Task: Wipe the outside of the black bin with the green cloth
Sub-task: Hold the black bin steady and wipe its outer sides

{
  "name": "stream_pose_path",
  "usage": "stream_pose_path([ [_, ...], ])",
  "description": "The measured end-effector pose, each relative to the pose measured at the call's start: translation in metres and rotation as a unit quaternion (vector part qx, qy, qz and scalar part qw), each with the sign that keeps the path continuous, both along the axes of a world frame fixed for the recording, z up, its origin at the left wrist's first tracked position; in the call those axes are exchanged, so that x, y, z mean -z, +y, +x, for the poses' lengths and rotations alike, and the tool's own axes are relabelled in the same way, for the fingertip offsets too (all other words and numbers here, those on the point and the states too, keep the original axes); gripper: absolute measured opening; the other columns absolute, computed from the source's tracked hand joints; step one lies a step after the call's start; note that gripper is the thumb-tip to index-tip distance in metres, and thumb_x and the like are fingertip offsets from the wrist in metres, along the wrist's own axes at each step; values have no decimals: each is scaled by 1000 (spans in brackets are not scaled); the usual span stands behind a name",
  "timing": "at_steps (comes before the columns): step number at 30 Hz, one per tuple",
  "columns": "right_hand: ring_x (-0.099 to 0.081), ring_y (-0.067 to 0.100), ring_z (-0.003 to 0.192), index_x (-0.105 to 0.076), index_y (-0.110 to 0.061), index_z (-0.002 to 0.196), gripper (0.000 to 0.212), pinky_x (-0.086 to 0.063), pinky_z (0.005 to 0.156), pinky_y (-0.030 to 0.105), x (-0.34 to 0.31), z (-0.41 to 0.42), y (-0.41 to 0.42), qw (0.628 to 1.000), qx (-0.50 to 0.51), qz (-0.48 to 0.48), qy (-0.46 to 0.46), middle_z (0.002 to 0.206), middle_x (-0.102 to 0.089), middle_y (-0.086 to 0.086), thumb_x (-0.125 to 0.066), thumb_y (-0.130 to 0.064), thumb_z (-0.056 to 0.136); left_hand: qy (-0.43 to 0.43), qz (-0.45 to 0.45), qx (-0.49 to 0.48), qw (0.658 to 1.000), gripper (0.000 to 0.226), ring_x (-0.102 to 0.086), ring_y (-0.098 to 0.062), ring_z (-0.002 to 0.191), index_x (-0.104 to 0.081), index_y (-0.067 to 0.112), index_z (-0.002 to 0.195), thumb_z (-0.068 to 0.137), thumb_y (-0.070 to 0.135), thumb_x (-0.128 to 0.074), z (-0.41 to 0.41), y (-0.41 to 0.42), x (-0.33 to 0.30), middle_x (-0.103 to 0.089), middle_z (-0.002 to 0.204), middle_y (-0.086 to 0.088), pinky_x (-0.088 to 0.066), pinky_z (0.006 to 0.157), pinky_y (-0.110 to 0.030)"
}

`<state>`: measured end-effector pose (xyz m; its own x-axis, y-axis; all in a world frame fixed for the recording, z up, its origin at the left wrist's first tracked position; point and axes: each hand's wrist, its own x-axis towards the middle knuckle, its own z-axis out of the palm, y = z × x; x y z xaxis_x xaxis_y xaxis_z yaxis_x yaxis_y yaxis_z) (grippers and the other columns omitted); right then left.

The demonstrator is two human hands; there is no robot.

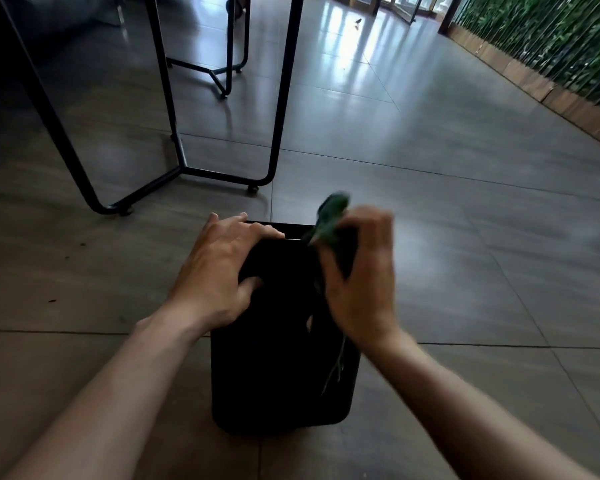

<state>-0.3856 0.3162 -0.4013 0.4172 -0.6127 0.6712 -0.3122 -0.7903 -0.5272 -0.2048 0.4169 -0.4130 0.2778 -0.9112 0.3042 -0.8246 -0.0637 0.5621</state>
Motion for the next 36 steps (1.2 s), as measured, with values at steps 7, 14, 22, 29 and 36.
stream_pose_path([
  [7,-7,39,160,-34,-23,159,71,-27,123,59,93,-60,14,908,-97,-167,371,169,-26,14,-51,-57,99,2,-7,-27,1000,69,-31,-18,147,-52,38,133,74,14,-78,2,-2,3,-55,139,-4,2,125,-33],
  [14,-19,45,157,-28,-26,163,57,-28,125,59,115,-89,16,826,-153,-290,459,166,-35,14,-33,-18,107,10,-4,-29,1000,70,-31,-19,147,-52,39,131,73,12,-78,1,-7,4,-56,138,-5,1,125,-35],
  [22,-63,44,103,-71,-18,128,48,-60,79,50,46,-52,-17,947,-65,-171,266,124,-61,22,-71,1,84,19,-10,-41,999,68,-34,-18,144,-53,38,129,73,9,-78,1,-3,2,-57,132,4,-2,126,-37],
  [29,-52,-9,104,-59,-13,130,45,-38,91,1,-20,-27,-32,989,115,16,-87,123,-56,4,-70,-1,87,12,-3,-14,1000,70,-27,-14,148,-51,43,130,75,9,-77,-6,-6,2,-51,140,1,4,124,-32],
  [36,-46,43,133,-60,-23,139,57,-49,103,53,84,-50,28,932,-48,-197,301,147,-55,13,-74,-33,85,20,-8,-12,1000,69,-33,-18,144,-55,38,128,71,6,-77,-5,-6,2,-55,135,1,1,125,-35],
])
